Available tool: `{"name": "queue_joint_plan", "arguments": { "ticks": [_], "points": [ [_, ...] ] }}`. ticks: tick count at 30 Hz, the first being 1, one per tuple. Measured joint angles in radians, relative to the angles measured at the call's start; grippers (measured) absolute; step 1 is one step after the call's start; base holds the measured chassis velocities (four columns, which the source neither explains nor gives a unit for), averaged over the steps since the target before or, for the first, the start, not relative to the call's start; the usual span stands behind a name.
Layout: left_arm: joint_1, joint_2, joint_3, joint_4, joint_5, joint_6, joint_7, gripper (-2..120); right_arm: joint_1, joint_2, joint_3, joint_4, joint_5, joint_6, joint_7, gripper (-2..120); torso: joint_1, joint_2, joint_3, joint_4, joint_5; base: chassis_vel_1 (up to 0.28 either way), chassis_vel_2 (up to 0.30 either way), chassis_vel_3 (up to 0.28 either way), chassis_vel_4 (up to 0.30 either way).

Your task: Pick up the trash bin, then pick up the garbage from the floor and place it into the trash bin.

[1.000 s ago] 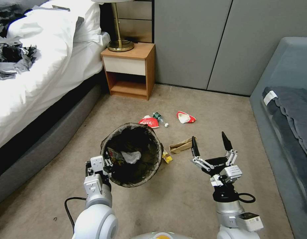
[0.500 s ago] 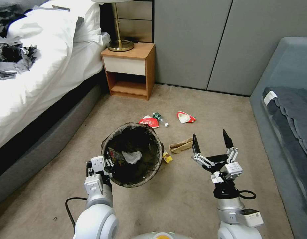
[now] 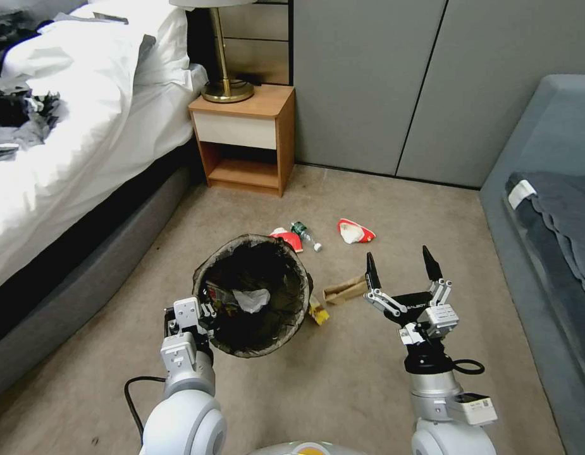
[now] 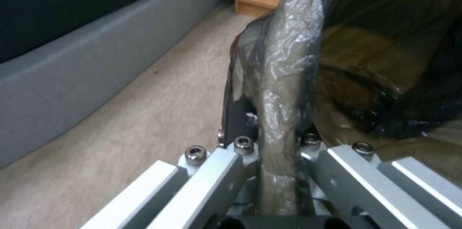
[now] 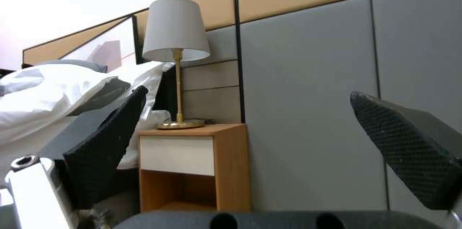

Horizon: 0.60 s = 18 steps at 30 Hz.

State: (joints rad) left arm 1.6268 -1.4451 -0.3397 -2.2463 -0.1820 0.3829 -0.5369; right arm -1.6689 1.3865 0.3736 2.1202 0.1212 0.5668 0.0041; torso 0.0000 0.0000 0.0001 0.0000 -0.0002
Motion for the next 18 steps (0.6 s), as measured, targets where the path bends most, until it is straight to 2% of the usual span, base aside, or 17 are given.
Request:
{"name": "queue_joint_plan", "arguments": {
  "ticks": [9, 18],
  "points": [
    [0.000, 0.000, 0.000, 0.000, 0.001, -0.001, 0.000, 0, 0.015, 0.005, -0.006, -0.016, -0.014, 0.047, -0.032, 100, 0.000, 0.000, 0.000, 0.0000, 0.0001, -0.179, 0.189, 0.168, -0.176],
    [0.001, -0.001, 0.002, -0.002, 0.002, -0.001, 0.000, 0, 0.025, 0.003, -0.009, -0.020, -0.026, 0.059, -0.030, 100, 0.000, 0.000, 0.000, -0.0001, 0.0003, -0.027, 0.017, 0.018, -0.034]
  ]
}}
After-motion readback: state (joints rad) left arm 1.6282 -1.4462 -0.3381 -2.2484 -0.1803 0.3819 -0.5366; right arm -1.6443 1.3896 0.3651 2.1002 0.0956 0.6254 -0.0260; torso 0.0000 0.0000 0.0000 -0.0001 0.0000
